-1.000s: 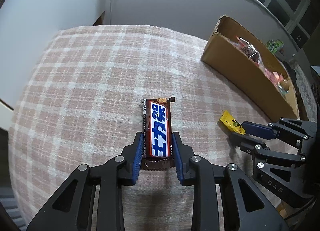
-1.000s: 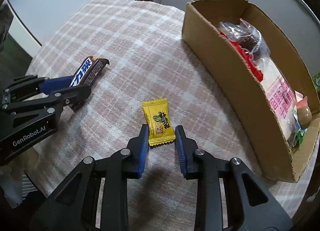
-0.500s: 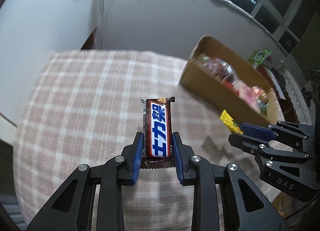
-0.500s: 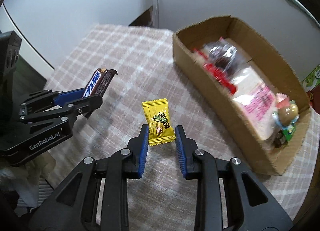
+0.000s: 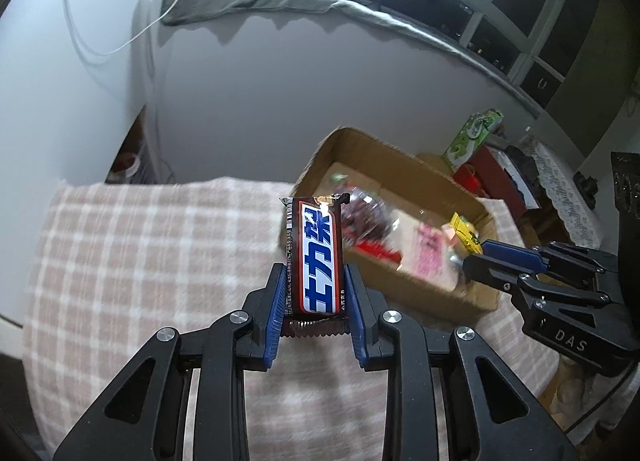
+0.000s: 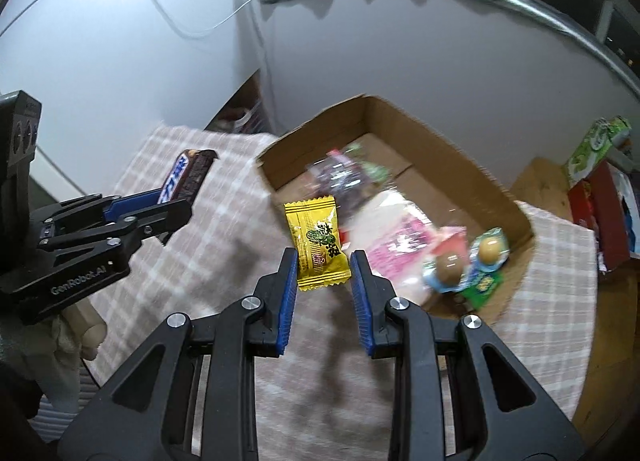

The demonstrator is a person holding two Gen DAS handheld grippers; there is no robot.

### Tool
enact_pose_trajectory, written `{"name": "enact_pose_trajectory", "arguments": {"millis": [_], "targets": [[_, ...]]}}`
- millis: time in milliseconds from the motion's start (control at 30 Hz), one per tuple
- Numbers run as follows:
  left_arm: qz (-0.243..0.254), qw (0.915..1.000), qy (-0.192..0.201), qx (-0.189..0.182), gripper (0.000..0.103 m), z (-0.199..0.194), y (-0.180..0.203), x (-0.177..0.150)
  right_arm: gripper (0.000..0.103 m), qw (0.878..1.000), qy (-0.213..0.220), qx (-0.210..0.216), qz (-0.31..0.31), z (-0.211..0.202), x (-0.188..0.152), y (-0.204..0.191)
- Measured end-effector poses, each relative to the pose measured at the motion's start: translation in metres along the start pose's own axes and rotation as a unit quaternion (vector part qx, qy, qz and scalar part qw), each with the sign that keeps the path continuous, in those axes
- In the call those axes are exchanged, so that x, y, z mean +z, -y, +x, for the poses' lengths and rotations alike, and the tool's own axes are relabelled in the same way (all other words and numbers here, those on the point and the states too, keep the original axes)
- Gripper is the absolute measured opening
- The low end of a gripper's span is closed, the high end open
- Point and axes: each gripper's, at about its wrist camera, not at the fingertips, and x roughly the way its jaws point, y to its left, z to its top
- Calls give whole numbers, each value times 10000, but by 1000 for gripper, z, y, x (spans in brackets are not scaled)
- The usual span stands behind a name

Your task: Organize snacks

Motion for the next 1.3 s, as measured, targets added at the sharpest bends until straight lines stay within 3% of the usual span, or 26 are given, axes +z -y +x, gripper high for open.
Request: {"name": "enact_pose_trajectory", "arguments": {"millis": [267,467,533,567,600,633,667,1300], "targets": [[187,9995,-102,-245,27,26,27,27,27,9990,1,-400,219,9,9,45],[372,9987,-184,-291,27,43,51,34,28,9982,-74,-463,386,16,5,59],[360,9985,-205,-345,28,46,55,37,35,9978,-50,-538,392,16,4,61],[388,9985,-190,-347,29,47,57,39,47,9978,-23,-534,398,14,3,62],[416,9985,-192,-309,36,47,59,39,58,9977,15,-547,410,13,3,63],[433,9986,-197,-241,45,47,60,40,61,9975,48,-569,410,11,2,63],[439,9986,-179,-229,45,46,61,40,63,9974,72,-585,416,10,2,64],[620,9981,32,-61,45,13,71,33,63,9965,174,-517,632,-14,-9,69]]}}
